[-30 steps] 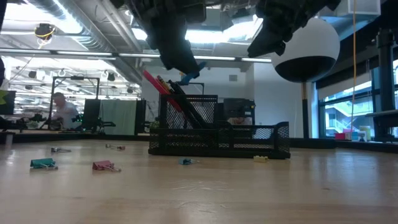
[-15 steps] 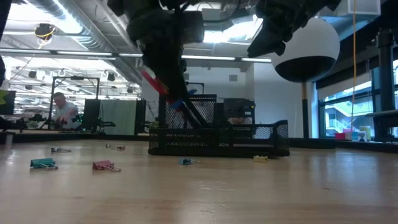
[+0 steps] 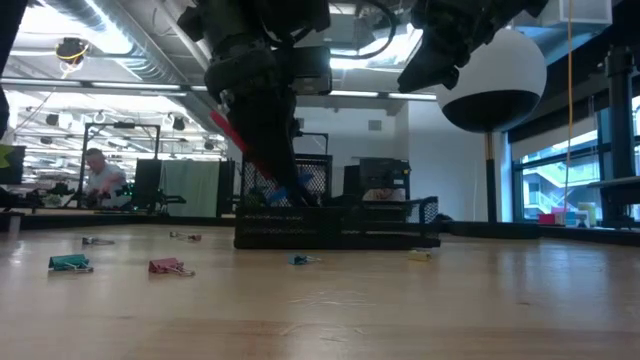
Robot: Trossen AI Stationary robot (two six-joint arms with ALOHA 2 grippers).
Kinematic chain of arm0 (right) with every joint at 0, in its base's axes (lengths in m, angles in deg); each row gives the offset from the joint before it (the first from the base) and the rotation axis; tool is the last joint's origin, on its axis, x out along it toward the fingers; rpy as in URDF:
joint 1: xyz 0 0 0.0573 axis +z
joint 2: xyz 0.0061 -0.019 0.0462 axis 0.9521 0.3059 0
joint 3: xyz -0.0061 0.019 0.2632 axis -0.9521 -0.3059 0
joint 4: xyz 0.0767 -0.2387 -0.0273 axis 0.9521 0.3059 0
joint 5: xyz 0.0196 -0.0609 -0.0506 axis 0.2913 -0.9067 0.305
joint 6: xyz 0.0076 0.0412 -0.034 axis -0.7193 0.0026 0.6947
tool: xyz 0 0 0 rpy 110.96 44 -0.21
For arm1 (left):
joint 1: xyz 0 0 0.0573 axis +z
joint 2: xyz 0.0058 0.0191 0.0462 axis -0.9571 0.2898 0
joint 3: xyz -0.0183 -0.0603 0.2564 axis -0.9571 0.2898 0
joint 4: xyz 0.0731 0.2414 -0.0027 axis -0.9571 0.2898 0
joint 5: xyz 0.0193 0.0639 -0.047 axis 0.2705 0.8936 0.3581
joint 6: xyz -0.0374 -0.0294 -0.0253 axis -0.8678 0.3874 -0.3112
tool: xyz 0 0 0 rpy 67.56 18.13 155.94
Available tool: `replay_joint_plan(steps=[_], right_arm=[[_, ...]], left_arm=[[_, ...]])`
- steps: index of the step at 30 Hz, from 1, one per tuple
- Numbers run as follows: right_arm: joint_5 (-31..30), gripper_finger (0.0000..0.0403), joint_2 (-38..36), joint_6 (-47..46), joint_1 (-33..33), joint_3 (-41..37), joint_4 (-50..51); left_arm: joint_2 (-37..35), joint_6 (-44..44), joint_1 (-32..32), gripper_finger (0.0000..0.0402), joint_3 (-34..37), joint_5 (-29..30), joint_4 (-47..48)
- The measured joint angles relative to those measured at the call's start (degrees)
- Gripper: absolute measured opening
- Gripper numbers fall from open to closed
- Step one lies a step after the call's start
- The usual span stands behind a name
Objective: Pick and place office supplies into organizer
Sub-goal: Put the blue eraser into the black desk organizer
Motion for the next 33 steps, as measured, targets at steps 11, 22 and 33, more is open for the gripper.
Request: replay_joint_plan(steps=[11,22,33], right_arm=[[8.23,0.0122,0.00,-2.03,0.89,0.00,-0.37],[12.48,0.0122,0.00,-3.33,4.65,0.00,-1.27],[12.46,0.0122,0.00,-4.39,6.24,0.00,-2.17]], left_arm=[[0.00,-0.53,0.00,0.0072,0.00,-0.06,0.11],[0.04,-1.42,0.00,0.0072,0.00,3.47,0.40],[0.04,-2.08,-0.07,0.0072,0.00,6.06,2.75]])
